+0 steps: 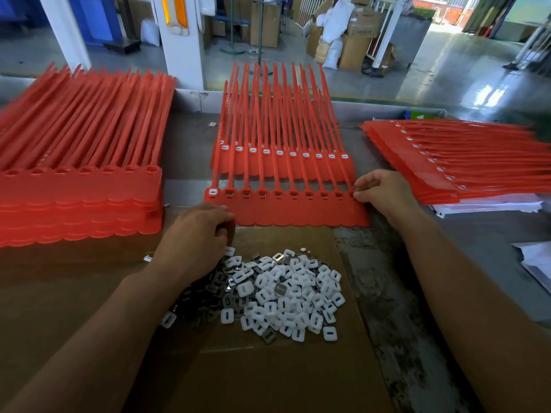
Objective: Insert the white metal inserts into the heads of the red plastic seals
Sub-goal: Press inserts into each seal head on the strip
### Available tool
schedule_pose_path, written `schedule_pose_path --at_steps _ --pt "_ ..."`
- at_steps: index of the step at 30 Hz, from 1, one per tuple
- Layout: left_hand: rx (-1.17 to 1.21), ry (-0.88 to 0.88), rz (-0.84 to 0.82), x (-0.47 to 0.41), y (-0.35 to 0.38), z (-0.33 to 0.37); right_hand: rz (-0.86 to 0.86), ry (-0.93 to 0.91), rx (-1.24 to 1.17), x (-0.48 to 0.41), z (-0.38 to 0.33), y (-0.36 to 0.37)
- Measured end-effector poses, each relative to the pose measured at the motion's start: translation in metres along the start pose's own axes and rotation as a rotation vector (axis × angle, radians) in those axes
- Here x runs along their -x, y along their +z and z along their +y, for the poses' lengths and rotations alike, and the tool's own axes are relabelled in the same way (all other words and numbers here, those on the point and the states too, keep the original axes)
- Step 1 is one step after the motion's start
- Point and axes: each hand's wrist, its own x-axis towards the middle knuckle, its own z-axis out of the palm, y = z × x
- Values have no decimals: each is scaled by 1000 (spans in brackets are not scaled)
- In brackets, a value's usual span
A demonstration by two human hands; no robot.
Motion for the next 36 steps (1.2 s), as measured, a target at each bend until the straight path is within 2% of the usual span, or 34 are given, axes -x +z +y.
schedule_pose_path --at_steps 5,11,14,16,18,21,25,29,36 --pt "10 -1 -2 0 0 0 5 78 -28 -4 -2 0" --pt "25 -5 2 1 -1 -1 -13 83 -67 -5 5 2" --pt "27 -7 3 1 0 -1 87 -40 109 4 0 3" --pt "32 -10 2 1 0 -2 86 -164 126 19 -14 2" --pt "36 -11 2 1 1 -2 -60 -271 103 38 -31 1" --pt "24 -9 3 0 2 -3 -375 -409 181 65 -53 0" --pt "20 0 6 0 2 -2 -658 -468 249 87 -65 8" --pt "13 6 9 -1 2 -3 -744 -472 218 94 -62 14" --pt "3 10 2 -1 2 -3 -736 -427 170 96 -54 19"
